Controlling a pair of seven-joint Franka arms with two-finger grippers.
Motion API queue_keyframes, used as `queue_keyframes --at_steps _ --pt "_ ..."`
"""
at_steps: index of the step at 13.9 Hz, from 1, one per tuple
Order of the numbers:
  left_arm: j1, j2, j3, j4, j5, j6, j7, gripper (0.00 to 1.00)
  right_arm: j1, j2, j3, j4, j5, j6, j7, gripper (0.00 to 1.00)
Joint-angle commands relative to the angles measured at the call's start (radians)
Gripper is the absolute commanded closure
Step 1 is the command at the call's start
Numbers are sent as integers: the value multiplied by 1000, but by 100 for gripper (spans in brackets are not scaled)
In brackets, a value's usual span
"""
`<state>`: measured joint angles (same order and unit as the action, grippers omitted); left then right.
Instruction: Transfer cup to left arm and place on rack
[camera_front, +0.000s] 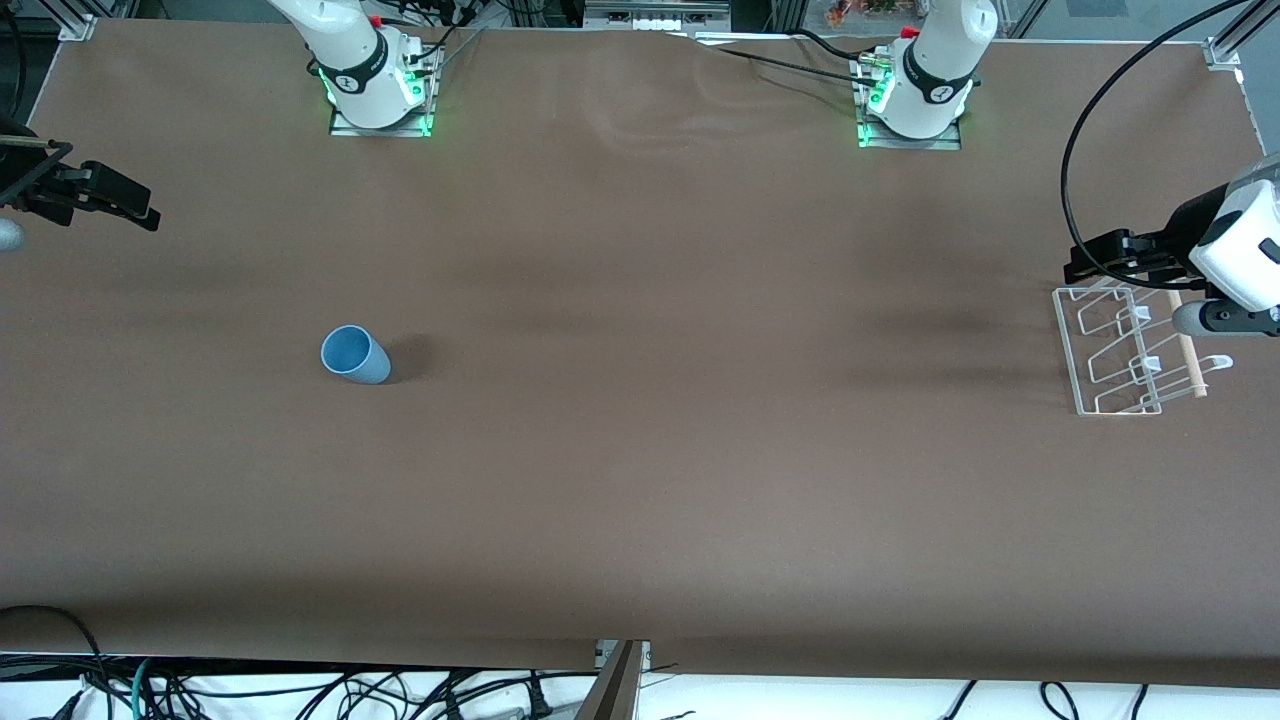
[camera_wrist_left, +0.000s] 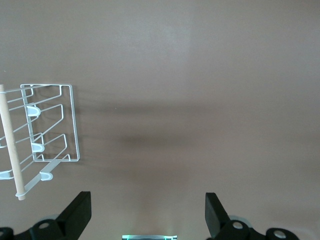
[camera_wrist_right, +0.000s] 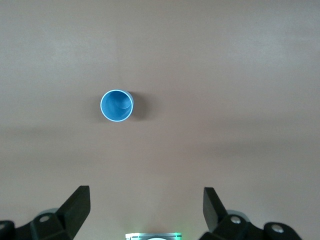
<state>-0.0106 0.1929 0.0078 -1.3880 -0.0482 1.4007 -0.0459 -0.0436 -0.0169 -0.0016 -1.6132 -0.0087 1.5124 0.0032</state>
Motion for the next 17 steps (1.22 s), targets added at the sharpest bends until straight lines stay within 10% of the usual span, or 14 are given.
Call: queue_keyframes --at_steps 1,17 --pt "1 13 -2 27 24 -3 28 0 10 8 -5 21 -2 -17 12 0" --pt "3 13 0 27 22 -3 28 0 11 25 -5 19 -4 -12 0 0"
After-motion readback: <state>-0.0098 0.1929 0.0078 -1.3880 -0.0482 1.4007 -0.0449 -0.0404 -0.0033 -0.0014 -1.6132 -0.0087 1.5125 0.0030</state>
